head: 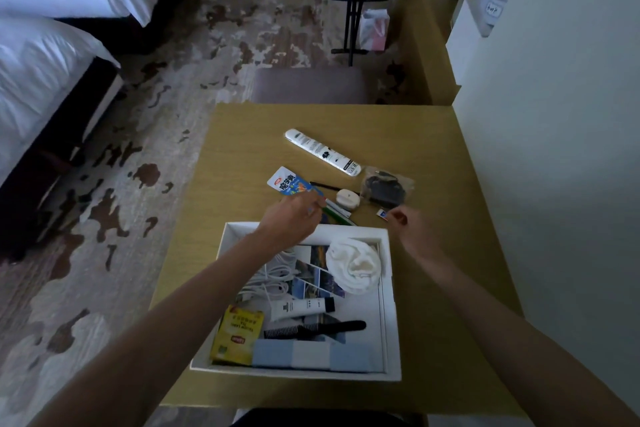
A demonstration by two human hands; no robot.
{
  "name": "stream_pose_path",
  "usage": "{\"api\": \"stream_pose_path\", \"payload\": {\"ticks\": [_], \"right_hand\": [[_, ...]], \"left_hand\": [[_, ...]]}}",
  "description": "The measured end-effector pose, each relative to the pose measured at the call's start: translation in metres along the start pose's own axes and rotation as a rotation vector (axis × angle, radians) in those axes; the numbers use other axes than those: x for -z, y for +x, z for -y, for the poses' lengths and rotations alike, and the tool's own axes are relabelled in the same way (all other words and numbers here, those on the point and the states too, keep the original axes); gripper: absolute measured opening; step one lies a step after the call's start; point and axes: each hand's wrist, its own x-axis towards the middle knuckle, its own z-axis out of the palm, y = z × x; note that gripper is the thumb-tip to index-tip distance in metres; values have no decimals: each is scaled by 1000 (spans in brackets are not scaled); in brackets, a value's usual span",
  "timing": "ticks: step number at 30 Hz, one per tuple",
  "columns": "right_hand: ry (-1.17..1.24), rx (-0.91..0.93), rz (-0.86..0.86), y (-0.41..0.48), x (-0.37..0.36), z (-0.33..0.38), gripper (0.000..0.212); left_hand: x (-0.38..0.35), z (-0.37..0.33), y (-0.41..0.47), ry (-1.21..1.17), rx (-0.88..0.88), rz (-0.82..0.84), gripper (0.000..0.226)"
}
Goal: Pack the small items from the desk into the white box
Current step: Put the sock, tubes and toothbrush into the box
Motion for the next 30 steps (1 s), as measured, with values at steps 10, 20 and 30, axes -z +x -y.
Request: {"api": "stream_pose_path", "payload": {"ticks": [10, 20, 30], "right_hand": [[-228, -245, 57, 19, -25, -45, 43], [-141, -207, 58, 23, -27, -47, 4], [-18, -35, -40, 9, 17, 5, 7]], "left_hand": [[-16, 33, 76, 9, -178, 135, 19], [-64, 67, 120, 543, -411, 319, 29], [-65, 56, 125, 772, -389, 395, 48]]}}
